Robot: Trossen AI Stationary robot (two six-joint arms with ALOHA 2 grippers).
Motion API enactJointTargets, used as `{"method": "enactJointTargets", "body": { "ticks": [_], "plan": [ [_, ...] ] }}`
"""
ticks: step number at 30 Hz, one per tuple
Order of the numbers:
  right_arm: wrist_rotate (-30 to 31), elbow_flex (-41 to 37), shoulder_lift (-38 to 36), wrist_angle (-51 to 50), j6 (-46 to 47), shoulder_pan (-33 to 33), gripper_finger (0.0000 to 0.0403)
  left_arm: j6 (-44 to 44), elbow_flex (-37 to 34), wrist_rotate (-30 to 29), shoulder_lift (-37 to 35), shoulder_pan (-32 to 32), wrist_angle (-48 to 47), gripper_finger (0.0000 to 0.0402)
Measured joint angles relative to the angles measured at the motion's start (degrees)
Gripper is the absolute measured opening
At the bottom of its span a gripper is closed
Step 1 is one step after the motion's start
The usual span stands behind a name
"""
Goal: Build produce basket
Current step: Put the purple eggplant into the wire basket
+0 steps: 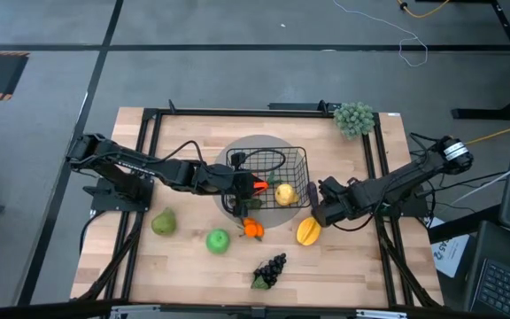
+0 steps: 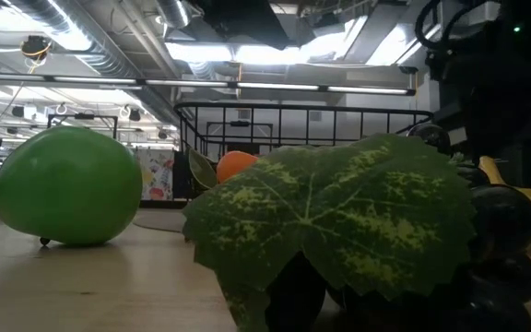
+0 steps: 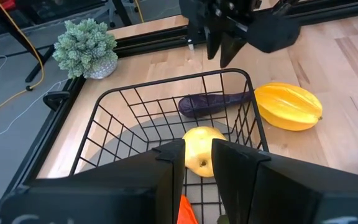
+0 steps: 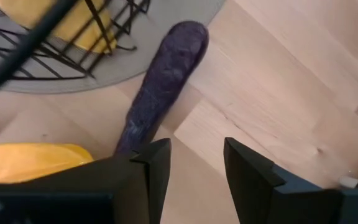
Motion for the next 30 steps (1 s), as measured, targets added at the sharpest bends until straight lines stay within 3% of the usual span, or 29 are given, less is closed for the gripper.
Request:
{"method": "enactJointTargets", "body": {
  "ticks": [6,19,24,30],
  "plan": [
    [-1.5,0.0,2.3,-2.5,0.4,0.0,0.0139,0.1,0.0,0.0,0.0,0.0,0.0,0.0069],
    [-14.7,0.0,2.1,-17.6,11.0,5.1,0.0139,0.2,0.0,0.0,0.0,0.0,0.0,0.0069],
    [-17.7,0.0,2.1,-17.7,11.3,8.0,0.0139,0.2,0.0,0.0,0.0,0.0,0.0,0.0069],
    [-27.4,0.0,2.1,-16.4,12.0,11.6,0.0139,0.2,0.0,0.0,0.0,0.0,0.0,0.0069]
  ]
}}
